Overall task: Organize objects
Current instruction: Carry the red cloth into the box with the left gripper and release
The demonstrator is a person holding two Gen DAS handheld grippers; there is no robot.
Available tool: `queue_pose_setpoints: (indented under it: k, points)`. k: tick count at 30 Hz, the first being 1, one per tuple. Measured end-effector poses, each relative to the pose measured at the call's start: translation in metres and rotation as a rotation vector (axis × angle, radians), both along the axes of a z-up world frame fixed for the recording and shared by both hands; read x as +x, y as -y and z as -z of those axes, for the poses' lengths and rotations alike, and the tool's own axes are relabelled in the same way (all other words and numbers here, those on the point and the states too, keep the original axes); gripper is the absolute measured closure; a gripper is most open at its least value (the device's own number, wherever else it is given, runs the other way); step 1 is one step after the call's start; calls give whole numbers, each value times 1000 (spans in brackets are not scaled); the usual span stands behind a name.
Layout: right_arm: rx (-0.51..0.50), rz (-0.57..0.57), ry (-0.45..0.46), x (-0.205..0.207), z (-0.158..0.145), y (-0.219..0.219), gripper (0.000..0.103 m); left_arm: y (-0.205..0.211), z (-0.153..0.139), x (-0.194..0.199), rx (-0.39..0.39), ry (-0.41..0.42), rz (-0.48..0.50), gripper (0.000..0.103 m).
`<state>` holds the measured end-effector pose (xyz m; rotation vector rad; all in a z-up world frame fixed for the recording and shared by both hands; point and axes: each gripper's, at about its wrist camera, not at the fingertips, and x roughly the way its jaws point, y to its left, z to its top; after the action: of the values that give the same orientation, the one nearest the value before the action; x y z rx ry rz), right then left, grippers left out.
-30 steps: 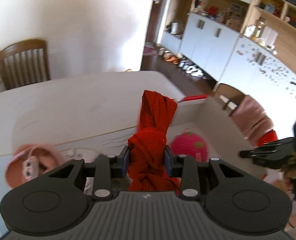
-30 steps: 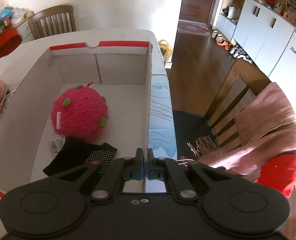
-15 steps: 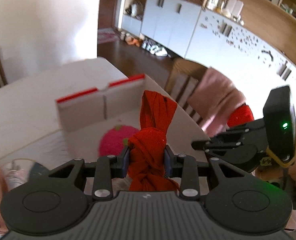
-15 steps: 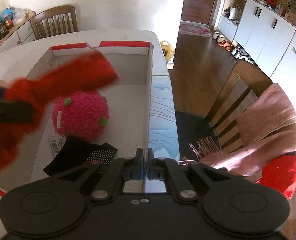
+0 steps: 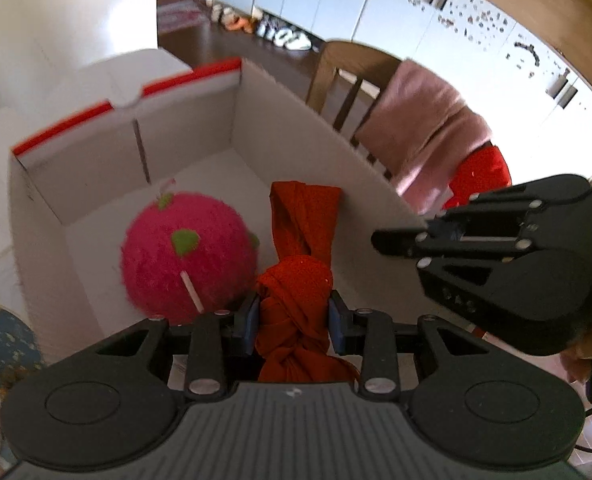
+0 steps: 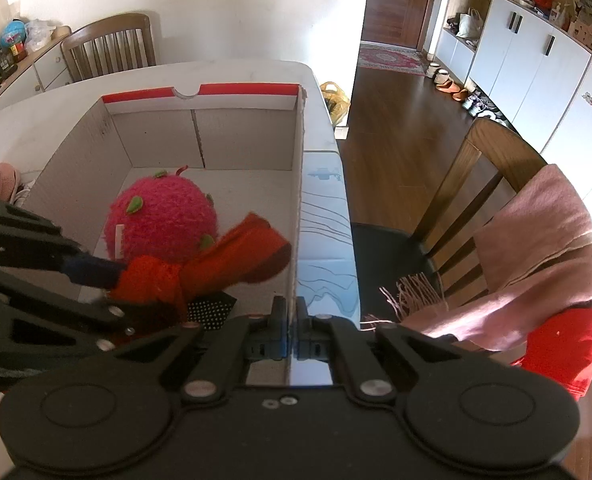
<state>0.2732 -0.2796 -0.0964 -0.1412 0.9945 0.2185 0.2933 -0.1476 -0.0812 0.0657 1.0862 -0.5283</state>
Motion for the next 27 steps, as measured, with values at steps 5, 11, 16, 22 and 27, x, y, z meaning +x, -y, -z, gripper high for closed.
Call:
queue_pose_setpoints:
  k: [5, 11, 16, 22, 27]
  points:
    - [2, 1, 0, 0, 0, -1, 101, 5, 14, 6, 33, -45, 19, 70]
    - [4, 2, -1, -1, 0, -1, 101, 4, 26, 9, 34, -94, 31, 65]
    - [3, 1, -1, -1, 0, -1, 101, -1, 25, 8, 9, -91, 10, 36]
    - [5, 3, -2, -1, 1, -2, 101, -3, 14, 3, -10, -54, 4, 36]
    - [1, -1, -1, -1, 1, -3, 101, -18, -7, -11, -45, 2, -30, 36]
